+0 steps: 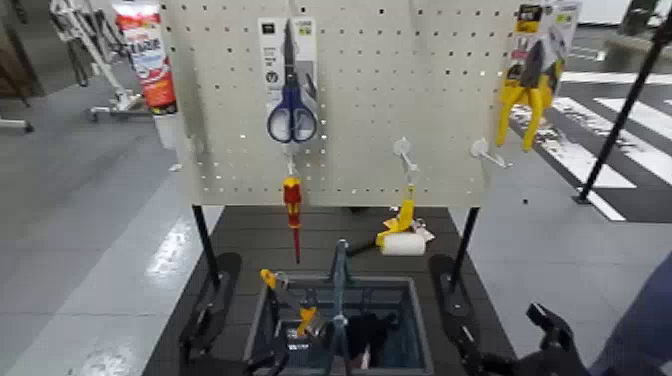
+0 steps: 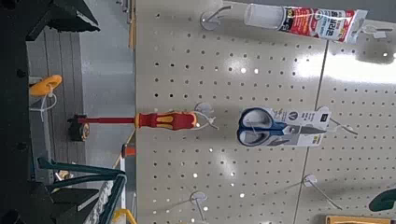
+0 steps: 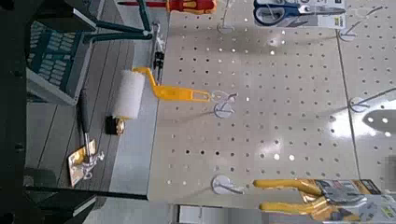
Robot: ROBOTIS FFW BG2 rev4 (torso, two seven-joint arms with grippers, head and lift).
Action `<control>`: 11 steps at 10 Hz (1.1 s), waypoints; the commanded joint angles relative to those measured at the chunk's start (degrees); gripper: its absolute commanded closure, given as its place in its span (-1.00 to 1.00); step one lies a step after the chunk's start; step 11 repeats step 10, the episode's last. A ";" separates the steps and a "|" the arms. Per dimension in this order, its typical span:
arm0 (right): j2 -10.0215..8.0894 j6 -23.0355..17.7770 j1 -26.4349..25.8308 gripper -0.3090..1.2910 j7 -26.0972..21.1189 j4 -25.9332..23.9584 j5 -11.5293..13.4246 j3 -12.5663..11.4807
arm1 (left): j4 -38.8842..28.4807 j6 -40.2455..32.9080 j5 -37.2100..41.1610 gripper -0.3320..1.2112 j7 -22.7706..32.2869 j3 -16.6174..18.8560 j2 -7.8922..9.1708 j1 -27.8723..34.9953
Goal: Put the red colored gloves into the crate.
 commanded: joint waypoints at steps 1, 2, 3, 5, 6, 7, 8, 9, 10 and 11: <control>0.44 0.58 3.20 -0.68 -1.69 -2.38 1.25 -1.25 | -0.43 -0.21 0.05 -0.50 0.00 0.71 -5.54 0.58; 0.09 1.46 4.51 -0.68 -3.54 -3.43 1.60 -1.08 | -0.35 -0.21 0.05 -0.50 0.00 0.62 -5.71 0.58; 0.09 0.84 4.51 -0.68 -4.68 -3.43 2.48 -0.37 | -0.35 -0.30 0.05 -0.50 0.00 0.80 -5.80 0.75; -0.44 1.46 4.78 -0.66 -5.73 -3.96 3.71 0.15 | -0.43 -0.30 0.05 -0.50 0.00 0.97 -5.89 0.84; -0.44 1.54 4.78 -0.66 -5.73 -4.05 4.50 0.42 | -0.43 -0.30 0.05 -0.50 0.00 0.88 -6.06 0.84; -0.44 1.19 4.78 -0.66 -5.91 -4.13 5.03 0.50 | -0.43 -0.30 0.05 -0.50 0.00 0.88 -6.06 0.84; -0.44 1.19 4.78 -0.66 -6.17 -4.31 5.21 0.59 | -0.43 -0.30 0.05 -0.50 0.00 0.88 -6.06 0.84; -0.44 1.37 4.78 -0.66 -6.17 -4.40 5.29 0.59 | -0.43 -0.30 0.05 -0.50 0.00 0.88 -6.15 0.84; -0.44 1.54 4.78 -0.66 -6.17 -4.49 5.29 0.50 | -0.43 -0.30 -0.04 -0.50 0.00 0.80 -6.15 0.84; -0.44 1.54 4.78 -0.66 -6.17 -4.49 5.29 0.50 | -0.43 -0.30 -0.04 -0.50 0.00 0.80 -6.15 0.84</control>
